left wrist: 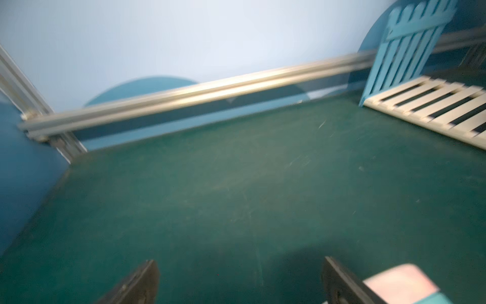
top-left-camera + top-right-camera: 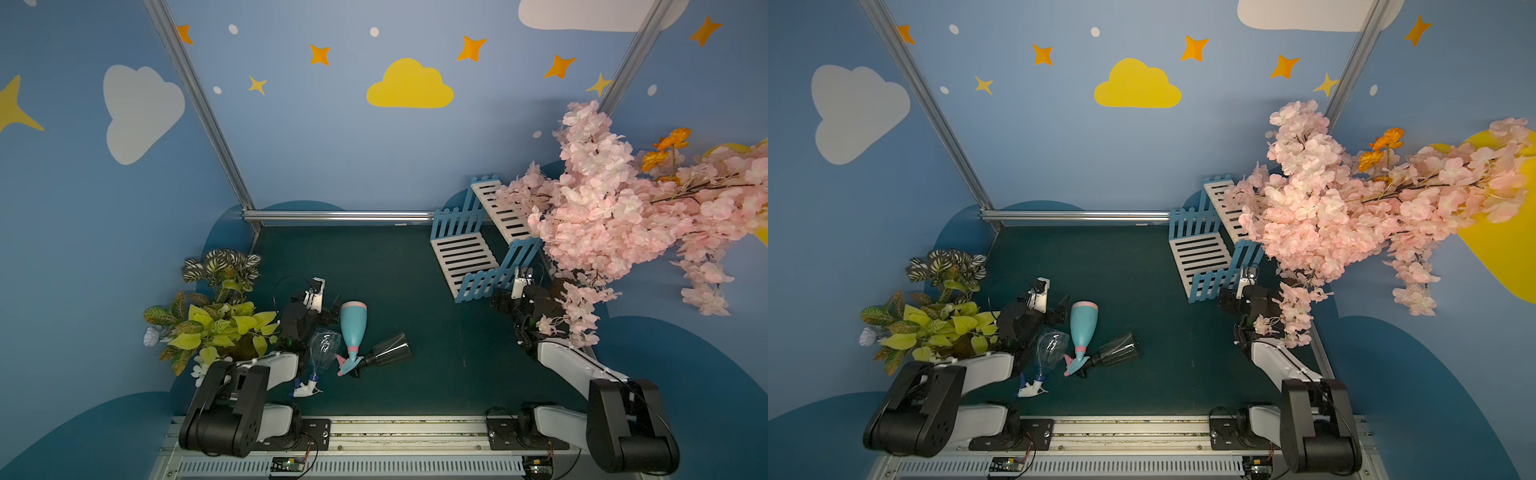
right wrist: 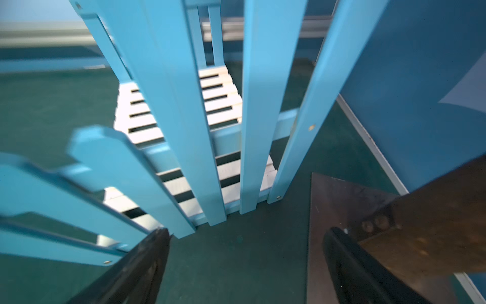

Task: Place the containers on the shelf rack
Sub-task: Adjust the shelf at the center of the board.

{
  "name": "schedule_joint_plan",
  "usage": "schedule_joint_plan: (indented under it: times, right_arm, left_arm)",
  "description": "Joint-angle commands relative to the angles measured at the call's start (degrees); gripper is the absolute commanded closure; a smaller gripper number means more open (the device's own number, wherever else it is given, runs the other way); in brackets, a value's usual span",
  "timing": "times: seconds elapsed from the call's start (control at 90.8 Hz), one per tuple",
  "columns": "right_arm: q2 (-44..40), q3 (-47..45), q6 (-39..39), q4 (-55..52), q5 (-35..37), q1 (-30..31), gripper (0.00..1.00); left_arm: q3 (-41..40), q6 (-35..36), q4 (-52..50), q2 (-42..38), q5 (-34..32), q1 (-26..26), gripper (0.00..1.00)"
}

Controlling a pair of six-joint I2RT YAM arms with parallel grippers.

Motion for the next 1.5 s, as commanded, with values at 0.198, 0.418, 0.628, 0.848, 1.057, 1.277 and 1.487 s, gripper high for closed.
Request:
schedule_joint_plan:
  times: [0.198, 0.418, 0.628, 0.848, 1.057, 1.277, 1.487]
  right_arm:
    - [-14.2, 4.2, 7.6, -27.5, -6.2, 3.6, 0.04]
    - [-15.1, 7.3, 6.1, -32.1, -5.9, 15.4, 0.06]
    - [-5.4, 16.7, 27.4, -35.0, 22.1, 28.3, 0.09]
    - [8.7, 23.3, 36.9, -30.5, 32.8, 34.4, 0.06]
    - [17.6, 27.2, 46.4, -31.6, 38.9, 32.7, 0.04]
    - [25.4, 30.8, 47.2, -30.3, 39.4, 29.3, 0.07]
    - [29.8, 33.5, 46.9, -29.7, 41.9, 29.4, 0.33]
  left_arm:
    - [5.3, -5.0, -20.0, -19.9, -3.0, -8.8, 0.00]
    - [9.5, -8.8, -30.0, -24.8, -0.8, -16.6, 0.00]
    - [12.8, -10.5, -34.8, -23.4, -4.1, -24.7, 0.00]
    - [12.4, -13.0, -35.2, -22.3, -5.2, -27.9, 0.00]
    - [10.6, -14.7, -34.1, -21.8, -4.6, -28.0, 0.00]
    - [9.2, -15.4, -32.1, -22.4, -4.4, -28.1, 0.00]
    - [8.4, -15.2, -32.1, -22.7, -4.8, -28.1, 0.00]
